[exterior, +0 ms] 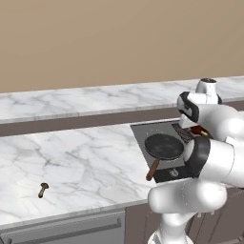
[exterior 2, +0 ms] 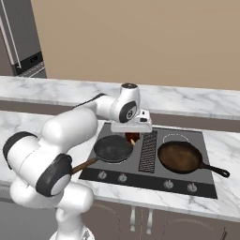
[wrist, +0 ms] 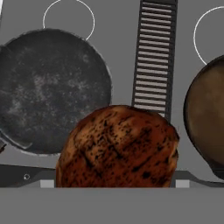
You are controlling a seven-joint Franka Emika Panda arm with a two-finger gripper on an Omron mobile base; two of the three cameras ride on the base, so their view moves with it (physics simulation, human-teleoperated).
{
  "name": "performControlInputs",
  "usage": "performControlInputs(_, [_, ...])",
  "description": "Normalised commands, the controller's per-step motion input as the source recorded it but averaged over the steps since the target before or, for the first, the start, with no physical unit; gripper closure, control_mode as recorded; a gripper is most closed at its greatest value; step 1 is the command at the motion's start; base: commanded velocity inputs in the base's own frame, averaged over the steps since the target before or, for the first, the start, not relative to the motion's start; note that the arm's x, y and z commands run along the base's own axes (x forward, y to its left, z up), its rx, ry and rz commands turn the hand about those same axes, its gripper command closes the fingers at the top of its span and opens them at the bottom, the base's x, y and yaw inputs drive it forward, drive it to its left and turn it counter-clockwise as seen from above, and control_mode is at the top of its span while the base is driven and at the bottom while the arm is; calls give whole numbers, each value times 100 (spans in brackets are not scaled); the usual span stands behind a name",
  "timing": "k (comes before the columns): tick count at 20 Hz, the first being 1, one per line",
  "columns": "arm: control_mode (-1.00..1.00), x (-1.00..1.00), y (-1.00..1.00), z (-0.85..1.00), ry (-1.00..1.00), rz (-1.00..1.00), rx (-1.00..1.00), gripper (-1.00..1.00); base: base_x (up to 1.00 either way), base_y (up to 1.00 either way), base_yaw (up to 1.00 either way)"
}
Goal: Place both pans onto different burners. Then place the mushroom and the steak on different pans.
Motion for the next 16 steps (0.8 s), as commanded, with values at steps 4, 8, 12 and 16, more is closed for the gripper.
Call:
performControlInputs(4, [-100,0,-66,0,0,0,0,100,0,0,0])
performControlInputs(8, [-100,0,-60,0,0,0,0,100,0,0,0])
performControlInputs(12, [-100,0,-54,0,0,0,0,100,0,0,0])
performControlInputs(16, [-100,2,-45,0,0,0,0,100,0,0,0])
